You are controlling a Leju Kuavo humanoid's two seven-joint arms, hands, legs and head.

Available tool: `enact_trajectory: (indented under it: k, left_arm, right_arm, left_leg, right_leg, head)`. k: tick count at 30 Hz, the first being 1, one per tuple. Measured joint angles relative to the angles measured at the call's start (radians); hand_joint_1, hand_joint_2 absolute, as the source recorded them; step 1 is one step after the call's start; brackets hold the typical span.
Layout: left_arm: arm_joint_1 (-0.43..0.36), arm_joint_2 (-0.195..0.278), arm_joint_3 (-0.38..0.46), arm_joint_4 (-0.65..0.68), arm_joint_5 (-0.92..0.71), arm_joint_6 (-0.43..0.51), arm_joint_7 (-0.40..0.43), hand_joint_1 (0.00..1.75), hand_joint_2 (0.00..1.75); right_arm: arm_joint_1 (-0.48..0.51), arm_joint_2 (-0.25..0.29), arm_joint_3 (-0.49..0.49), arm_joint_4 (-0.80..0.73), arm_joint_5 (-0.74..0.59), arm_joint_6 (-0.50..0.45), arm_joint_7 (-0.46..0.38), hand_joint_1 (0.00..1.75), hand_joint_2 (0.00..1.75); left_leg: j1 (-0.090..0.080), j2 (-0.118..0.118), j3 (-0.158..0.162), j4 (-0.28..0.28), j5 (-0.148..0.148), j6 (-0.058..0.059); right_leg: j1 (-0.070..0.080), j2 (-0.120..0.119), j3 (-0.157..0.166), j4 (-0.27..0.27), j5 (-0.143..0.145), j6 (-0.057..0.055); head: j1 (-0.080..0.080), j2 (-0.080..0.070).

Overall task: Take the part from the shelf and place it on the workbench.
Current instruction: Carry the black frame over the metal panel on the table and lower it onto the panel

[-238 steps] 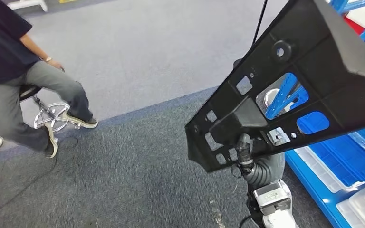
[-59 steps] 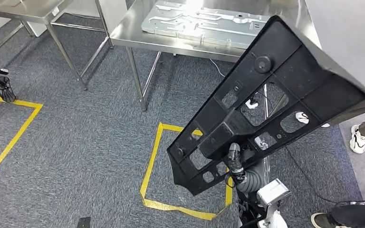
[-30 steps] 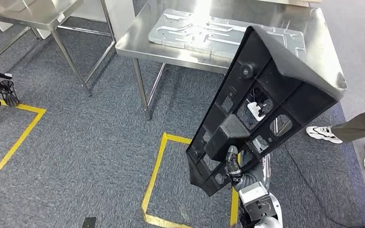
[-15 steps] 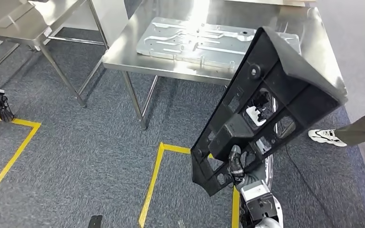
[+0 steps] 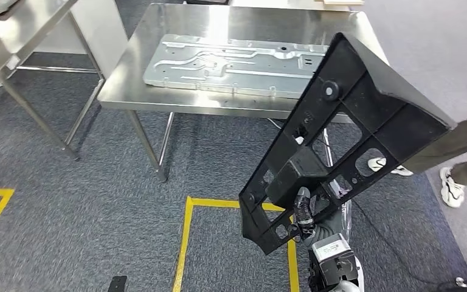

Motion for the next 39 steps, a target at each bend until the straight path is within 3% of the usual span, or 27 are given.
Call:
enact_trajectory:
  k: [2,3,6,8,12,14,16,17,18,19,21,22,25,28,29,31,32,33,34,36,37,39]
  left_arm:
    - [-0.001,0.001,-0.001,0.000,0.000,0.000,0.001,0.00,1.75]
    - [-0.001,0.001,-0.001,0.000,0.000,0.000,0.001,0.00,1.75]
    - [-0.002,-0.003,-0.002,0.000,0.000,0.000,0.001,0.00,1.75]
    - [-0.004,-0.004,-0.002,0.000,0.000,0.000,0.001,0.00,1.75]
    - [-0.005,-0.004,-0.003,0.000,-0.001,0.001,0.005,0.00,1.75]
    - [-0.007,-0.003,-0.006,0.000,-0.001,0.001,0.007,0.00,1.75]
    - [-0.006,-0.004,-0.011,0.000,-0.002,0.000,0.008,0.00,1.75]
    - [-0.004,-0.004,-0.013,0.000,-0.002,0.000,0.009,0.00,1.75]
    - [-0.003,-0.004,-0.015,0.000,-0.002,0.000,0.009,0.00,1.75]
    - [-0.002,-0.004,-0.015,0.000,-0.002,0.000,0.010,0.00,1.75]
    - [-0.002,-0.002,-0.015,0.000,-0.002,0.000,0.011,0.00,1.75]
    - [-0.002,-0.001,-0.016,0.000,-0.002,0.000,0.011,0.00,1.75]
    - [-0.004,0.001,-0.017,0.000,-0.003,-0.001,0.013,0.00,1.75]
    - [-0.003,0.000,-0.018,0.000,-0.007,-0.001,0.019,0.00,1.75]
    - [-0.005,-0.001,-0.019,0.000,-0.008,-0.001,0.021,0.00,1.75]
    - [-0.009,-0.001,-0.021,0.000,-0.010,-0.001,0.024,0.00,1.75]
    - [-0.010,0.000,-0.022,0.000,-0.010,-0.001,0.025,0.00,1.75]
    - [-0.009,0.000,-0.022,0.000,-0.010,-0.001,0.025,0.00,1.75]
    - [-0.008,0.000,-0.023,0.000,-0.010,-0.001,0.025,0.00,1.75]
    - [-0.005,0.000,-0.023,0.000,-0.010,-0.002,0.025,0.00,1.75]
    - [-0.005,-0.001,-0.023,0.000,-0.010,-0.003,0.025,0.00,1.75]
    - [-0.007,-0.001,-0.023,0.000,-0.008,-0.004,0.027,0.00,1.75]
  right_arm:
    - [0.001,0.000,0.000,0.000,-0.002,-0.009,0.001,1.75,1.75]
    - [0.002,0.000,0.000,0.000,-0.002,-0.014,0.001,1.75,1.75]
    - [0.002,-0.001,0.000,0.000,0.004,-0.027,0.004,1.75,1.75]
    - [0.001,-0.001,0.000,-0.001,0.009,-0.030,0.005,1.75,1.75]
    - [0.000,-0.001,0.000,-0.003,0.012,-0.032,0.007,1.75,1.75]
    - [-0.003,-0.001,0.000,-0.005,0.012,-0.033,0.008,1.75,1.75]
    - [-0.004,-0.001,0.000,-0.005,0.011,-0.034,0.009,1.75,1.75]
    - [-0.004,-0.001,0.000,-0.005,0.011,-0.034,0.010,1.75,1.75]
    - [-0.004,-0.001,0.000,-0.005,0.011,-0.034,0.010,1.75,1.75]
    - [-0.004,-0.001,0.000,-0.005,0.011,-0.034,0.011,1.75,1.75]
    - [-0.004,-0.001,0.000,-0.005,0.011,-0.033,0.011,1.75,1.75]
    - [-0.004,-0.001,0.000,-0.005,0.010,-0.033,0.012,1.75,1.75]
    - [-0.006,-0.001,0.000,-0.005,0.010,-0.032,0.013,1.75,1.75]
    - [-0.010,-0.001,0.000,-0.005,0.010,-0.031,0.013,1.75,1.75]
    - [-0.013,-0.001,0.000,-0.005,0.009,-0.031,0.013,1.75,1.75]
    - [-0.015,-0.001,0.000,-0.005,0.008,-0.030,0.015,1.75,1.75]
    - [-0.013,-0.002,0.000,-0.005,0.006,-0.030,0.016,1.75,1.75]
    - [-0.011,-0.002,0.000,-0.005,0.005,-0.030,0.017,1.75,1.75]
    - [-0.009,-0.002,0.000,-0.005,0.005,-0.029,0.017,1.75,1.75]
    - [-0.009,-0.003,0.000,-0.004,0.004,-0.029,0.018,1.75,1.75]
    - [-0.009,-0.003,0.000,-0.004,0.003,-0.028,0.018,1.75,1.75]
    - [-0.009,-0.004,0.000,-0.003,0.001,-0.027,0.020,1.75,1.75]
  left_leg:
    - [0.000,0.014,0.007,0.000,-0.011,0.001]
    - [0.000,0.020,0.013,0.000,-0.017,0.000]
    - [0.000,0.029,0.038,0.002,-0.038,-0.009]
    - [-0.002,0.032,0.044,0.002,-0.049,-0.021]
    - [-0.001,0.030,0.048,0.031,-0.063,-0.046]
    - [0.003,0.022,0.004,0.112,-0.097,-0.055]
    - [0.005,0.018,-0.071,0.222,-0.138,-0.060]
    - [0.005,0.017,-0.101,0.252,-0.144,-0.062]
    - [0.006,0.017,-0.117,0.253,-0.133,-0.061]
    - [0.006,0.017,-0.117,0.222,-0.102,-0.058]
    - [0.003,0.015,-0.086,0.107,-0.010,-0.047]
    - [-0.001,0.014,-0.074,0.061,0.010,-0.042]
    - [-0.012,0.011,-0.060,0.023,0.008,-0.029]
    - [0.000,0.013,-0.030,0.000,0.022,-0.020]
    - [0.003,0.014,-0.021,-0.006,0.021,-0.017]
    - [0.002,0.015,-0.011,-0.008,0.012,-0.011]
    - [0.002,0.014,-0.006,-0.008,0.006,-0.009]
    - [0.002,0.014,0.001,-0.007,-0.001,-0.009]
    - [0.003,0.014,0.011,-0.006,-0.010,-0.010]
    - [0.005,0.013,0.031,-0.002,-0.032,-0.018]
    - [0.004,0.012,0.038,0.003,-0.043,-0.025]
    - [0.001,0.011,0.039,0.007,-0.056,-0.036]
  right_leg:
    - [-0.004,-0.011,-0.066,0.082,-0.026,0.006]
    - [-0.006,-0.014,-0.077,0.078,-0.011,0.007]
    - [-0.009,-0.027,-0.025,-0.091,0.104,0.004]
    - [-0.005,-0.037,0.001,-0.163,0.123,-0.005]
    - [-0.007,-0.030,0.022,-0.173,0.125,-0.031]
    - [-0.008,-0.027,0.034,-0.176,0.119,-0.042]
    - [-0.007,-0.022,0.039,-0.176,0.112,-0.047]
    - [-0.006,-0.018,0.043,-0.176,0.108,-0.048]
    - [-0.005,-0.014,0.049,-0.176,0.102,-0.048]
    - [-0.004,-0.011,0.057,-0.176,0.097,-0.047]
    - [-0.003,-0.006,0.076,-0.177,0.083,-0.045]
    - [-0.003,-0.005,0.084,-0.179,0.078,-0.042]
    - [-0.004,-0.003,0.095,-0.183,0.064,-0.024]
    - [-0.002,-0.008,0.094,-0.159,0.040,-0.006]
    - [-0.003,-0.010,0.074,-0.119,0.025,-0.001]
    - [-0.006,-0.013,-0.001,-0.002,-0.010,0.008]
    - [-0.007,-0.013,-0.038,0.045,-0.014,0.011]
    - [-0.010,-0.013,-0.062,0.064,-0.001,0.013]
    - [-0.012,-0.014,-0.067,0.046,0.031,0.015]
    - [-0.016,-0.019,-0.042,-0.056,0.116,0.018]
    - [-0.016,-0.021,-0.023,-0.106,0.139,0.016]
    - [-0.011,-0.024,-0.004,-0.148,0.135,0.003]
  head:
    - [0.000,0.000]
    - [0.000,0.000]
    - [0.001,0.000]
    - [0.001,0.000]
    - [-0.001,0.000]
    - [-0.001,0.000]
    - [-0.002,0.000]
    - [-0.002,0.000]
    - [-0.002,0.000]
    - [-0.002,0.000]
    - [-0.001,0.000]
    - [0.000,0.000]
    - [0.002,0.000]
    - [0.005,0.000]
    - [0.006,0.000]
    - [0.010,0.000]
    - [0.009,0.000]
    - [0.009,0.000]
    - [0.009,0.000]
    - [0.010,0.000]
    - [0.012,0.000]
    - [0.013,0.000]
